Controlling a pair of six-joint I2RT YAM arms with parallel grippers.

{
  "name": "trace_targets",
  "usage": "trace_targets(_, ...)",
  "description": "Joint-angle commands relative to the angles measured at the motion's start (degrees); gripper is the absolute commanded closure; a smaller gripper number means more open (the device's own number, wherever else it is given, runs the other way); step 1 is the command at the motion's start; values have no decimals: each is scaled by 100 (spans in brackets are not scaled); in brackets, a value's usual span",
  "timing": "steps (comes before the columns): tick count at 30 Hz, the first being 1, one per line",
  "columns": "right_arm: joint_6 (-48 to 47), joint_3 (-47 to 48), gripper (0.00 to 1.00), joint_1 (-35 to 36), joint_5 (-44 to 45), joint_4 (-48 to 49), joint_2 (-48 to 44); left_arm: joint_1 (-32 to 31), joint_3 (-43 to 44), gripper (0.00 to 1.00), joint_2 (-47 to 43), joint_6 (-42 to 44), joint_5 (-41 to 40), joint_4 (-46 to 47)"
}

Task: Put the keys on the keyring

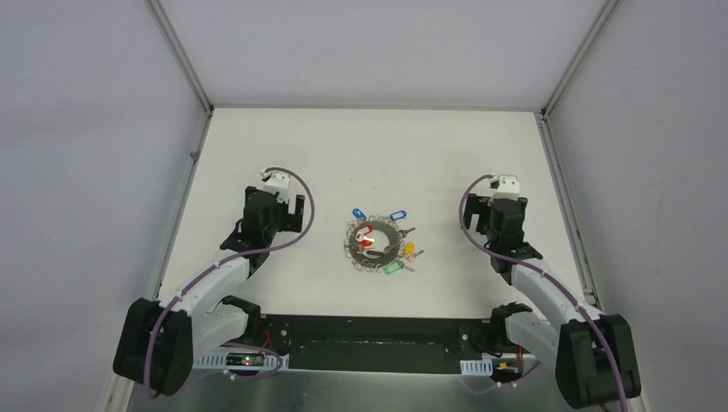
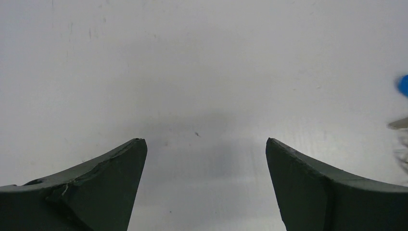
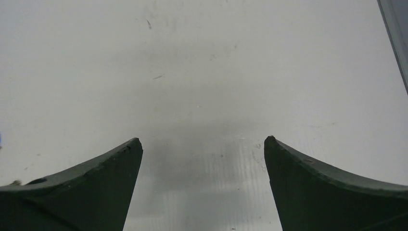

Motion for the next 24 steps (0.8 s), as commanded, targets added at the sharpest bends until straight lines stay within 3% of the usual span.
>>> trace_targets(1,-112,-307,1,-270,339,1762,446,450,-393,1,753,340,154,1927)
trace_targets(5,-11,-534,1,-618,-314,2462,737,861,-844,1,1419,53,489,3536)
trace_targets(7,-4,-693,1,-702,-440,2990,893,953,-667,1,1544,114,543,3306)
trace_targets(11,-83,-683,1,-798,-578,3637,1421,1110,-962,1,1971,507,567,4514)
trace_targets(15,-224,-498,1,-811,-669,4244,2171,1221,-1147,1,3241,652,923,6191)
trace_targets(17,-224,-463,1,-848,-620,4567,2554,1245,-786,1,2928,472,919,4950)
trace_targets(21,-221,-379,1,-906,-683,5259,3330,1282,-491,1,3058,350,668,4548)
trace_targets(23,-226,-144,1,-927,-806,4503,3232,1285,-502,1,3127,388,656,4703)
trace_targets(24,-228,-195,1,-954,-820,4715,3280,1287,-482,1,3064,360,658,4551)
